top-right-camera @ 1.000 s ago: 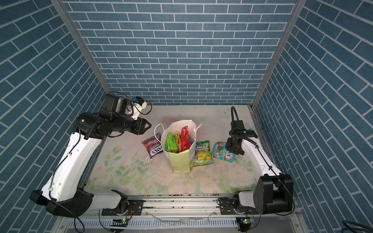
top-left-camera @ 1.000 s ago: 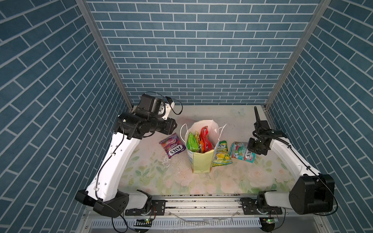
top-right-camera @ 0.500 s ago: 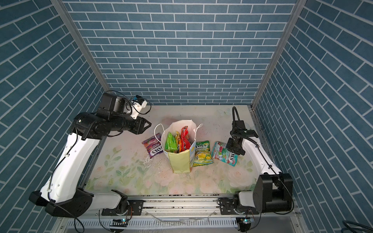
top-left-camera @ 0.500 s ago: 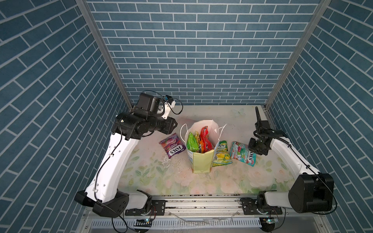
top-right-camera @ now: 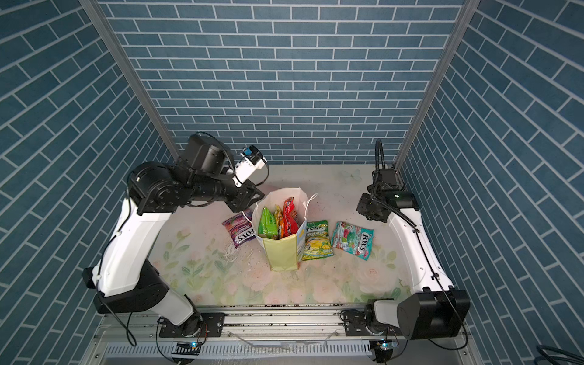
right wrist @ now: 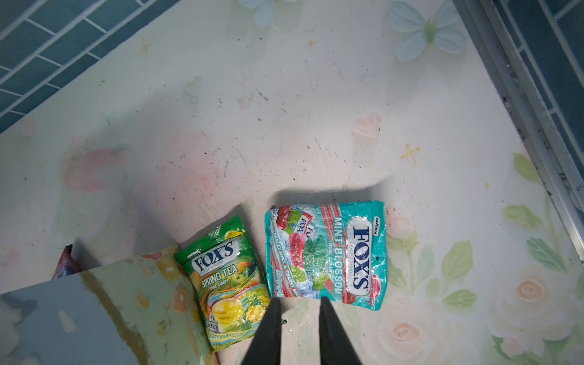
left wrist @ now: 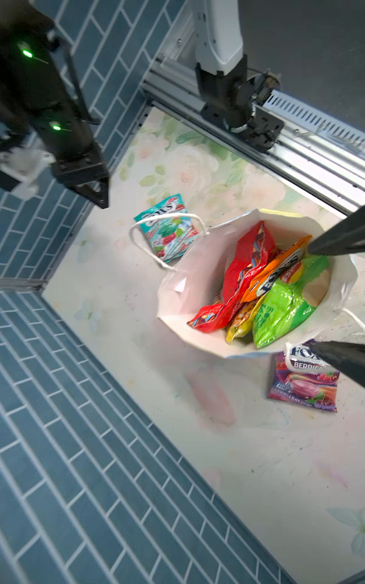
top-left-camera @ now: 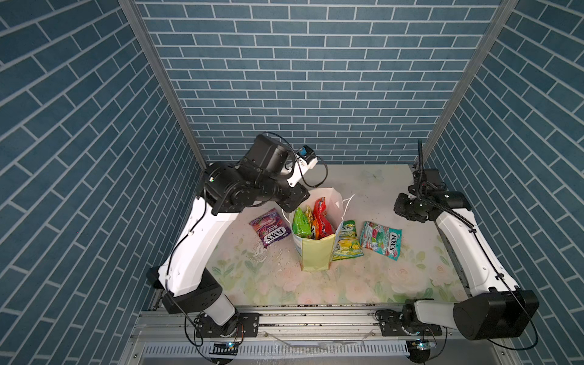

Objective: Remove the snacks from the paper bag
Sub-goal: 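Move the left gripper over the bag and lower it inside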

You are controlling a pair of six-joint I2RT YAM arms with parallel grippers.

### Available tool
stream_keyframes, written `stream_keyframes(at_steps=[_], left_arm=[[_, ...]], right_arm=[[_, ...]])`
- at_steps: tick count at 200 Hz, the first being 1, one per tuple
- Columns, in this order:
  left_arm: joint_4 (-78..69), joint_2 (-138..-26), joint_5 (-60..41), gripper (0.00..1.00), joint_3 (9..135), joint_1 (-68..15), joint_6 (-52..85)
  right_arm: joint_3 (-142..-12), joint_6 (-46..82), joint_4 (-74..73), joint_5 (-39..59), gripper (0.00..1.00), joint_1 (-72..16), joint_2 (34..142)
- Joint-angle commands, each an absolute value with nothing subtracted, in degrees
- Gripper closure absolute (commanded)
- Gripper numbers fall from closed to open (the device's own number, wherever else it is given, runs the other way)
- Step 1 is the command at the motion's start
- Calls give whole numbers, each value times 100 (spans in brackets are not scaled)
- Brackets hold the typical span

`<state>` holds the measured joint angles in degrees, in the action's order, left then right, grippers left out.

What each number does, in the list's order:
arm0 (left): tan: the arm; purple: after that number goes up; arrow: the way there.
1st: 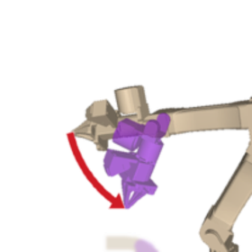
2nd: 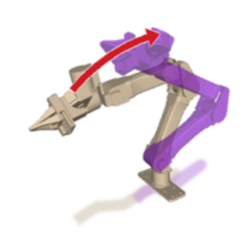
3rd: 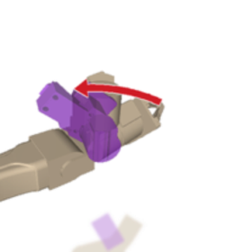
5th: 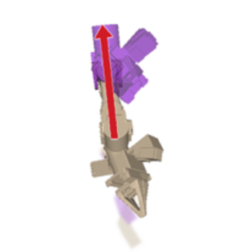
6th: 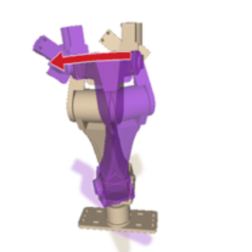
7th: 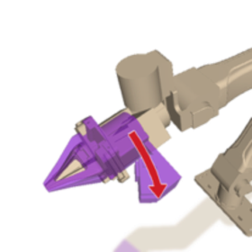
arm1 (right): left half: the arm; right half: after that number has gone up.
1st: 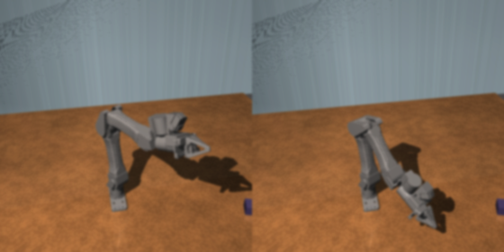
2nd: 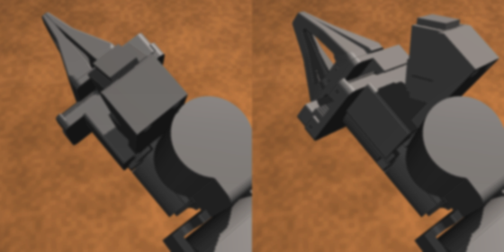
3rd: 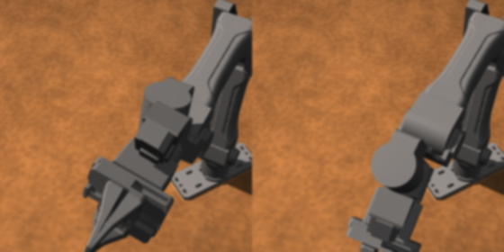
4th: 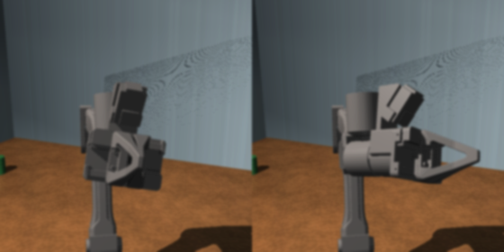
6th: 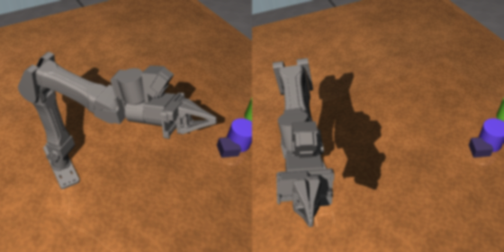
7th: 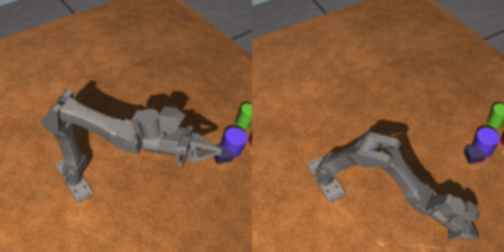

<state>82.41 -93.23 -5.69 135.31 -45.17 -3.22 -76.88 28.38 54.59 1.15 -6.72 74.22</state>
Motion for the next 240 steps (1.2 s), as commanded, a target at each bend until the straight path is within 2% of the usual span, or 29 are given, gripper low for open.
stream_keyframes(at_steps=[1,27,47,130,202,240], left_arm=[[8889,-9540,-283,55,13475,-4801,-235],[9332,-9844,338,56,13389,-5010,111],[9283,-9879,741,51,13183,-4989,426],[9027,-10454,760,48,12836,-4568,863],[9201,-11080,905,50,13147,-4553,845],[9130,-11127,925,51,12925,-4502,862]], right_arm=[[-7836,2580,5708,331,77,-655,7418],[-7784,2456,5625,437,77,-648,7422],[-7759,2362,5603,468,77,-648,7422],[-7620,2093,5519,738,78,-622,7189],[-7572,1867,5518,747,78,-551,7275],[-7602,1785,5520,765,78,-513,7339]])
